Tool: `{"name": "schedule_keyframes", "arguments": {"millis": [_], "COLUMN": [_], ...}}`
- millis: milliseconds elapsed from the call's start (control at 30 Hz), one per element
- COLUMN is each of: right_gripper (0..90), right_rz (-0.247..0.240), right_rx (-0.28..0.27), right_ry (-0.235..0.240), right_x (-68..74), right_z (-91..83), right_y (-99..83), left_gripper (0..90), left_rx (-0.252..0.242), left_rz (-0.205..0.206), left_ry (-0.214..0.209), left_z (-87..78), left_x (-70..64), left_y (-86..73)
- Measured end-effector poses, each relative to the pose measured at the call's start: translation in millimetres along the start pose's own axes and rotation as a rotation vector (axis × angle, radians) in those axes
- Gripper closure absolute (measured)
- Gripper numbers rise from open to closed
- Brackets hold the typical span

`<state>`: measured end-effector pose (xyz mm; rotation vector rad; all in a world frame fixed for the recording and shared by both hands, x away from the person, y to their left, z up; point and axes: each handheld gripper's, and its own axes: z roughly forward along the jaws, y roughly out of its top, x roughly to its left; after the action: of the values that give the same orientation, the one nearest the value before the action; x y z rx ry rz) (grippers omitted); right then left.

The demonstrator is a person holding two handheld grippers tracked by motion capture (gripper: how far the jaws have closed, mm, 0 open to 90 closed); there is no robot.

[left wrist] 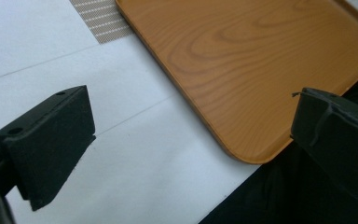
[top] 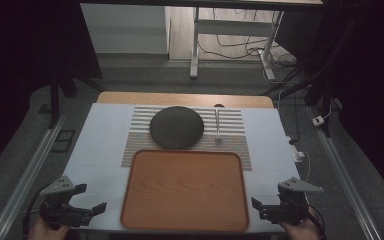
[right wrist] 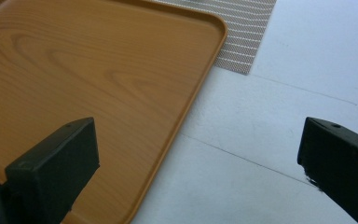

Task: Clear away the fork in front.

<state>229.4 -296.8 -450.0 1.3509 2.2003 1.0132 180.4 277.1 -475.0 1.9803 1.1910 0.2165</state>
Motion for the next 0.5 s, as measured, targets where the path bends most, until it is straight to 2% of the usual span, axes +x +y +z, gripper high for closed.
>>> {"name": "schedule_keyframes", "arguments": {"millis": [233, 367, 500], "right_gripper": [0.0, 0.0, 0.0], "right_rz": [-0.012, -0.039, -0.044], "right_rx": [0.012, 0.023, 0.028], "right_ry": [-0.005, -0.009, -0.009], "right_x": [1.5, 4.2, 5.0], "right_z": [1.2, 1.6, 1.8], "right_y": [0.4, 0.4, 0.2], "left_gripper": [0.0, 0.0, 0.0], "left_rx": [0.005, 0.010, 0.016], "left_rz": [-0.012, -0.013, -0.008], "left_ry": [-0.025, -0.028, -0.030], "left_z": [1.2, 1.9, 2.9], "left_x": [2.8, 3.0, 2.8], "left_y": [0.7, 1.2, 1.8]}}
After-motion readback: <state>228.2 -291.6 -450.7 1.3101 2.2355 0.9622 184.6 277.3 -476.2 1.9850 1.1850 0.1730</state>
